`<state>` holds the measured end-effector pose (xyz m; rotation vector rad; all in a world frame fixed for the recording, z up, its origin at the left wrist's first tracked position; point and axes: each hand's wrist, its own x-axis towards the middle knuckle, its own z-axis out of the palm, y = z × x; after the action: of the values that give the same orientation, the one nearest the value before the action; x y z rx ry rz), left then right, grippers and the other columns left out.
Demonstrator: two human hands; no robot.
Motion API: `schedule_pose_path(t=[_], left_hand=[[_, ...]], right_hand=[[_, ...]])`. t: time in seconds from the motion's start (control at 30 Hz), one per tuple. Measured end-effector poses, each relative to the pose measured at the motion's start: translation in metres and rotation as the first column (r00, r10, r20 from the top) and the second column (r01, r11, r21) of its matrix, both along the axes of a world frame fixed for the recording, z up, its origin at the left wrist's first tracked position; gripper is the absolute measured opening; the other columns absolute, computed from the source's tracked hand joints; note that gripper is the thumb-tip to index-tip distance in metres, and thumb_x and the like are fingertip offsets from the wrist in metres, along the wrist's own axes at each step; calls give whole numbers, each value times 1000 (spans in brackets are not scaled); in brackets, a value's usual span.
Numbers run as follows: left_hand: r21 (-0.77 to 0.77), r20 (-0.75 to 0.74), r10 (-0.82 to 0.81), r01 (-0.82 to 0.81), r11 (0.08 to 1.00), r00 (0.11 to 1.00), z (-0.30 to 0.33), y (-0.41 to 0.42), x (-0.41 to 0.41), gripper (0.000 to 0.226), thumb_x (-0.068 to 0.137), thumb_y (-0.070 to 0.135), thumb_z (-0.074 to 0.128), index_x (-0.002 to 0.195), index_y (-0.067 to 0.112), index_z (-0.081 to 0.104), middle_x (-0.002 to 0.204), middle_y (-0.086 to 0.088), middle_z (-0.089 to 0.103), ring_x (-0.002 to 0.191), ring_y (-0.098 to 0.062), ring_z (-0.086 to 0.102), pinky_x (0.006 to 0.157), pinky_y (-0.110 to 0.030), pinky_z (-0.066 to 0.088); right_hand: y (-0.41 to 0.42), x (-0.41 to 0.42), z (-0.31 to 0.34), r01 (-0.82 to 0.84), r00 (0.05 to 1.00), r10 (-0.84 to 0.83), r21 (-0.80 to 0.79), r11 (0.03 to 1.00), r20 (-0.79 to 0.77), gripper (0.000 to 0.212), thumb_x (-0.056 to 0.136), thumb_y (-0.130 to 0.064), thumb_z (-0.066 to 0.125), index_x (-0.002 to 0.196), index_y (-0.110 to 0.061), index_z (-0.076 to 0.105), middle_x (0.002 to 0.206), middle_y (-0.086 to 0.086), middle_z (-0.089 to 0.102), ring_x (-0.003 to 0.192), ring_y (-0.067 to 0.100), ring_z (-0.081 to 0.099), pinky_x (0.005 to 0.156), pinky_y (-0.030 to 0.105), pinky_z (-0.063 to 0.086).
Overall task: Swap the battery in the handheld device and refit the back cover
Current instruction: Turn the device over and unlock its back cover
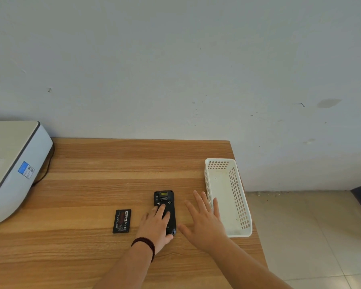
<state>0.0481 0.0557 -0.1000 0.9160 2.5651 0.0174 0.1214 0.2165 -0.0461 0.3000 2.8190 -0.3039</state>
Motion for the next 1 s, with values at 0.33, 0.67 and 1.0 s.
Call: schedule_pose_path(t=[0.33,0.67,1.0], left_hand=[[-18,22,-57,58,998,998,-2,-6,-6,71,91,47,52,148,20,21,160,-5,6,146,-24,8,117,-48,17],[191,-6,125,-121,974,992,11,-29,-39,49,91,44,47,136,25,41,143,5,36,132,-17,33,110,-37,29],[195,-3,43,-42,980,999,-2,-12,-89,26,94,24,52,119,23,59,128,6,51,117,-16,47,101,-33,38]], right_hand=[[-16,-19,-9,-37,999,37,-25,999,11,73,91,-67,33,152,-32,13,164,1,-9,148,23,-20,119,51,-13],[-25,-49,-22,127,992,-118,-243,962,53,50,96,-44,50,140,-23,39,143,-2,43,132,17,38,108,33,39],[-21,-73,-47,229,971,-187,-341,912,151,42,96,-34,52,137,-24,45,131,-4,53,117,14,51,96,27,45]])
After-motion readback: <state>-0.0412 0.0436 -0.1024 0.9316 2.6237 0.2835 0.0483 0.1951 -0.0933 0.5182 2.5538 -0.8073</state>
